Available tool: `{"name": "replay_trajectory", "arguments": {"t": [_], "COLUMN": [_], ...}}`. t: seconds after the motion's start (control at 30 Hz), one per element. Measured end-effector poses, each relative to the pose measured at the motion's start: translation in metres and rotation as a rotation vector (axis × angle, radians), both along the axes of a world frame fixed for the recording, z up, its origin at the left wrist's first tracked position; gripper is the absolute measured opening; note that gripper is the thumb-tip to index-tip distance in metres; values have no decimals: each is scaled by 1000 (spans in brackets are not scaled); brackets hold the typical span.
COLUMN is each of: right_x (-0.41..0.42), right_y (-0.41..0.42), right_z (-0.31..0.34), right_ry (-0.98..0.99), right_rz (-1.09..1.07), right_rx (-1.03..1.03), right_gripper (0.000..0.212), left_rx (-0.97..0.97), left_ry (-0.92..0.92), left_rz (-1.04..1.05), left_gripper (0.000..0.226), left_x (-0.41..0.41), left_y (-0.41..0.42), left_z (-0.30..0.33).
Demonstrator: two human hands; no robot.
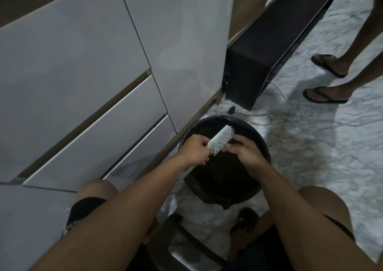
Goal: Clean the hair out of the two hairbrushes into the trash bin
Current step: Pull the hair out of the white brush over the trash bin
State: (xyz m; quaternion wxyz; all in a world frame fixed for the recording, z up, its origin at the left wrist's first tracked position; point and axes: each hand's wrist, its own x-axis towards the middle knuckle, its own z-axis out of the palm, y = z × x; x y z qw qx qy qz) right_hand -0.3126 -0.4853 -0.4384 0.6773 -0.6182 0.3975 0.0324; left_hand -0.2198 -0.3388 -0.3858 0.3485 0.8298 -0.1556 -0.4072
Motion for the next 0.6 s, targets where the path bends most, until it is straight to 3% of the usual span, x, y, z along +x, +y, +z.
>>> {"name": "replay_trajectory", "arguments": {"t": [0.1,0.23,0.6], "right_x": [1,-2,-3], "right_y": [4,2,0], "right_z": [2,0,1], "right_ry": [9,6,32], "right_rz": [66,67,40], "right_rx": [-193,-300,-271], "right_gripper": [15,30,30], "left_rx": [17,64,150], "left_ry": [-25,-81,-207], "left_rz": [1,18,184], "left_gripper": [33,32,32], "left_x": [0,2,13], "left_y": [-1,2,16], "left_z": [-1,-3,-12]}}
